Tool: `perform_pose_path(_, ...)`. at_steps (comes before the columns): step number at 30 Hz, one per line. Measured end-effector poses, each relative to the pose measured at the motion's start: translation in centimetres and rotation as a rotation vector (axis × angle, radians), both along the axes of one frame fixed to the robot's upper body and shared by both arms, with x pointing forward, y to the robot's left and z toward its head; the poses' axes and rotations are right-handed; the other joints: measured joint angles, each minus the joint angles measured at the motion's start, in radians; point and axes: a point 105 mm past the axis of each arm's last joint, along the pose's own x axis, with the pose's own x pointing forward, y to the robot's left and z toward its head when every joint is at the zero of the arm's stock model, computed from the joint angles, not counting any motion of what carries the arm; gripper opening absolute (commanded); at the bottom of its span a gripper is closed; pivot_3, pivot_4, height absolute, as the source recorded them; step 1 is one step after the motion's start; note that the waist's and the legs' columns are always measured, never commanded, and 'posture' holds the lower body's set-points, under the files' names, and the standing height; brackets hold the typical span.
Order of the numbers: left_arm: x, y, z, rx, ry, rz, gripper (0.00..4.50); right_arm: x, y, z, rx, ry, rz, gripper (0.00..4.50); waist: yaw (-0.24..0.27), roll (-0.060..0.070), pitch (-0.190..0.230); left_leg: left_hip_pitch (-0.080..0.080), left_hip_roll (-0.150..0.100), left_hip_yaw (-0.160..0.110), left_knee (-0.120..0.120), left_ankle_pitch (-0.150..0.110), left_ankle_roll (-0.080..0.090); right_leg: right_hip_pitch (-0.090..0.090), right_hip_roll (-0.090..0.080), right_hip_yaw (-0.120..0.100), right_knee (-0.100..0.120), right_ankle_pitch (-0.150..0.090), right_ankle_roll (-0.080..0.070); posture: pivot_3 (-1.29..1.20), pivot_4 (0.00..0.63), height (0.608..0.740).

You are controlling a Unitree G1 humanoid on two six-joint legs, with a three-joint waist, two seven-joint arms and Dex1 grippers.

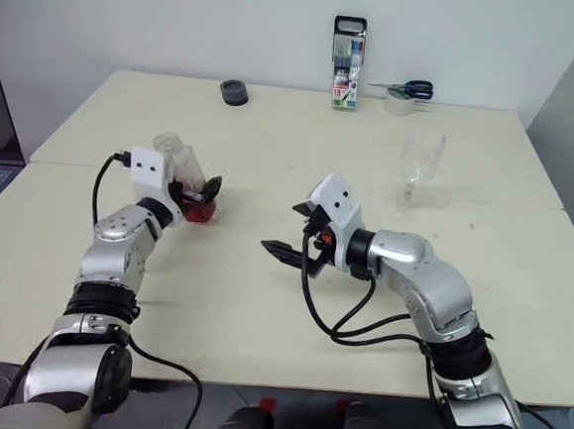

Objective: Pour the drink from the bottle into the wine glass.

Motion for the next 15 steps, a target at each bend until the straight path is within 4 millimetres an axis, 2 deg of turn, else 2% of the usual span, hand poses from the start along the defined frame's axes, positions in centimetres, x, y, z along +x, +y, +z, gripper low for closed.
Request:
perform_pose_path(2, -0.2, -0.1, -0.8, -0.007, 0.017, 0.002, 4.46, 0.0, -0.2, -0.3, -0.006, 0.007, -0.007, 4.5, 0.0, 0.0, 0.0, 0.0, 0.0, 0.0, 0.0, 0.0, 0.0, 0.0, 0.0, 0.0, 0.0, 0.0, 0.0, 0.0, 0.15, 0.74)
perform_pose_path(7, -0.3, -0.1, -0.9, -0.013, -0.001, 0.014, 4.46, -0.1, -0.5, -0.9, -0.017, 0.021, -0.006, 4.5, 0.0, 0.0, 0.0, 0.0, 0.0, 0.0, 0.0, 0.0, 0.0, 0.0, 0.0, 0.0, 0.0, 0.0, 0.0, 0.0, 0.15, 0.74)
perform_pose_path(15, -1.0, 0.3, -2.2, -0.009, -0.015, 0.046, 4.46, -0.2, -1.4, -2.0, -0.047, 0.018, -0.018, 4.5, -0.001, 0.0, 0.0, 0.0, 0.0, 0.0, 0.0, 0.0, 0.001, 0.0, 0.0, 0.0, 0.0, 0.0, 0.0, 0.0, 0.15, 0.74)
